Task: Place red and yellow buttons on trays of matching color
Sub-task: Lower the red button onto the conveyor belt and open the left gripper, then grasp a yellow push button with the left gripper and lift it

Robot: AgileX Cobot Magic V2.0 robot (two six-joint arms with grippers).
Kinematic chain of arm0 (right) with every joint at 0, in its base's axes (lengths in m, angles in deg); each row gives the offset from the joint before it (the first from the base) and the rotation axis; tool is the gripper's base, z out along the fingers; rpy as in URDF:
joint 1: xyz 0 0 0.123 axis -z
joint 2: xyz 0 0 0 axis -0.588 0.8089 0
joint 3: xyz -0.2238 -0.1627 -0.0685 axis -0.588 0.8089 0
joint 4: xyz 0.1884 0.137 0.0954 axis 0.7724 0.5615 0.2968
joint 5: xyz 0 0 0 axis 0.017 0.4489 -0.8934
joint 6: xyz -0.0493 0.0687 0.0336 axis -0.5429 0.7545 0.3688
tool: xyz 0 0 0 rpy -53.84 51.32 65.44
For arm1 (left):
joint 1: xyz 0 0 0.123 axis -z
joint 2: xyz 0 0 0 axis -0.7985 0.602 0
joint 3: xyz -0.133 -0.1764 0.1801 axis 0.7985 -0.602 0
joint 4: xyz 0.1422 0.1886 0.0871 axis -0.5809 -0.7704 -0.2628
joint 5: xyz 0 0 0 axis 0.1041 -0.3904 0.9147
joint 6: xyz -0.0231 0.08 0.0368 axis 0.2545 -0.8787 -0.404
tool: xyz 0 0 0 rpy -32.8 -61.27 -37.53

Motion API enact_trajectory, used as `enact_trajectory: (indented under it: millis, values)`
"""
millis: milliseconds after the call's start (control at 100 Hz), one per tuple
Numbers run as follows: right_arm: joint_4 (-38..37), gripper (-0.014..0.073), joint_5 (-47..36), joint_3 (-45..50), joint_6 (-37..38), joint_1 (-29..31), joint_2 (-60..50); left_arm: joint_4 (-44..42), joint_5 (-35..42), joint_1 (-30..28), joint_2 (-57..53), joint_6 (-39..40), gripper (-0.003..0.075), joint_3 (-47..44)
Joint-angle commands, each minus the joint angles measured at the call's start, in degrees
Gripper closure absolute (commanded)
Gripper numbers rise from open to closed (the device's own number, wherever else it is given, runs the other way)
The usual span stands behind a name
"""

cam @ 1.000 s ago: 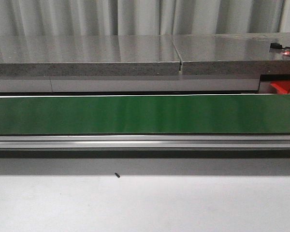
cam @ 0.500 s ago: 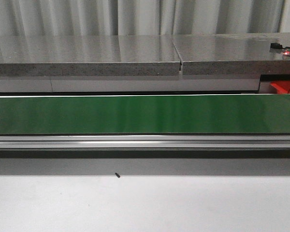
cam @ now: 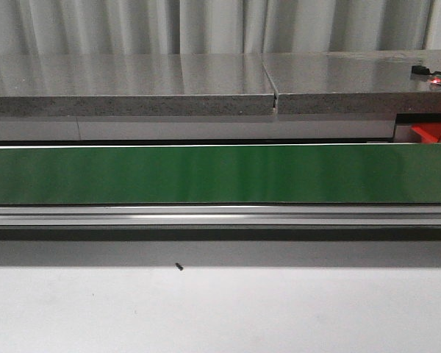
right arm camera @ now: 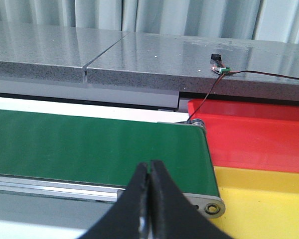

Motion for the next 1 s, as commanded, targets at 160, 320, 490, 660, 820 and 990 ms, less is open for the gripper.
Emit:
enact_trajectory:
  millis: [160, 320, 490, 660, 820, 990]
  values:
    - [-0.5, 0.0662, -4.4, -0.9, 0.0, 0.2, -1.1, -1.2, 3.2, -11.2, -2.0, 0.7, 0.0113, -7.9]
    - [-0.5, 0.0662, -4.4, -0.9, 0.0, 0.2, -1.1, -1.4, 7.1, -17.6, -2.0, 1.0, 0.0113, -12.3]
    - [-0.5, 0.0662, -4.4, -0.9, 0.0, 0.2, -1.1, -1.4, 9.1, -20.4, -2.0, 1.0, 0.0113, -12.7]
    - [-0.5, 0.0662, -4.4, -0.9, 0.0, 0.2, -1.1, -1.8, 11.5, -20.7, -1.2, 1.0, 0.0113, -12.7]
    - [-0.5, 0.0662, -4.4, -0.9, 0.0, 0.2, -1.1, -2.2, 12.0, -20.7, 1.9, 1.0, 0.0113, -12.7]
    - [-0.5, 0.0662, -4.4, -0.9, 0.0, 0.2, -1.1, -2.4, 13.9, -20.7, 6.0, 1.0, 0.0113, -12.5]
